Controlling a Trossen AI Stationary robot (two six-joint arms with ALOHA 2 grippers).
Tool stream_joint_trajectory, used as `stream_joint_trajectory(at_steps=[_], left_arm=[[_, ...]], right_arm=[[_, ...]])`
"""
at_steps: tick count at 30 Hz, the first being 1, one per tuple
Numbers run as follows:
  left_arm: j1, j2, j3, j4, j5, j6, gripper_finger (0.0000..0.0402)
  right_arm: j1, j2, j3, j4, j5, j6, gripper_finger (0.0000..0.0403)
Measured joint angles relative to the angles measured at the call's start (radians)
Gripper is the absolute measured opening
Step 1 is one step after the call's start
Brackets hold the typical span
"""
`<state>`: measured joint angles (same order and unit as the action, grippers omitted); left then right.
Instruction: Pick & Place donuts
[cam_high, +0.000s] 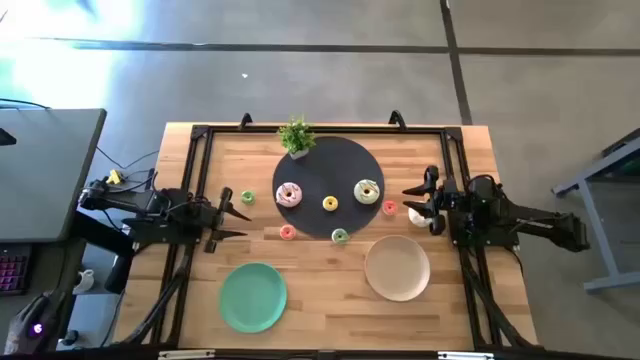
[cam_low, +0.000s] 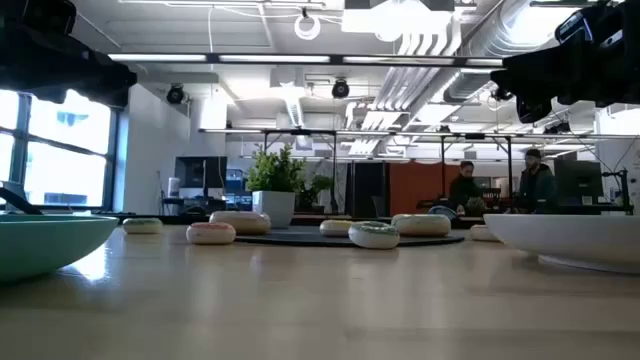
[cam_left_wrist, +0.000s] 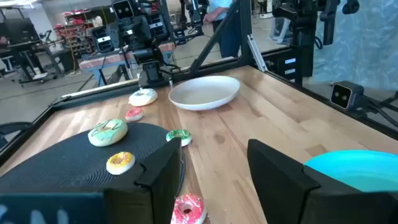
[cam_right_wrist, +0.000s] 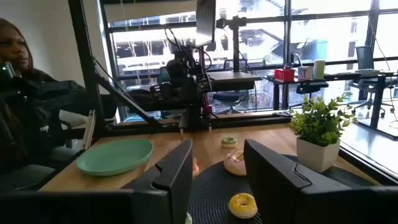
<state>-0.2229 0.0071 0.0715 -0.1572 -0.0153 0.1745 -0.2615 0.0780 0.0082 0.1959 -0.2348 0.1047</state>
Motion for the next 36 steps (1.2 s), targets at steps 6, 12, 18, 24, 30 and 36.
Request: stream_joint_trajectory(at_steps=[6,12,18,24,30,36], left_arm=[[0.000,0.000,0.000,0.000,0.000,0.000,0.0182],[0.000,0.000,0.000,0.000,0.000,0.000,0.0182],[0.000,0.000,0.000,0.000,0.000,0.000,0.0182],[0.000,0.000,0.000,0.003,0.000,0.000,0.0182],[0.000,0.000,-0.003,0.027,-0.006,0.000,0.0182],[0.000,0.000,-0.005,0.040,-0.006,0.000,0.0182]], right_arm=[[0.000,0.000,0.000,0.000,0.000,0.000,0.0140],[0.000,0.000,0.000,0.000,0.000,0.000,0.0140],[0.000,0.000,0.000,0.000,0.000,0.000,0.0140],[0.000,0.000,0.000,0.000,0.000,0.000,0.0140],[0.000,0.000,0.000,0.000,0.000,0.000,0.0140],[0.000,0.000,0.000,0.000,0.000,0.000,0.0140]])
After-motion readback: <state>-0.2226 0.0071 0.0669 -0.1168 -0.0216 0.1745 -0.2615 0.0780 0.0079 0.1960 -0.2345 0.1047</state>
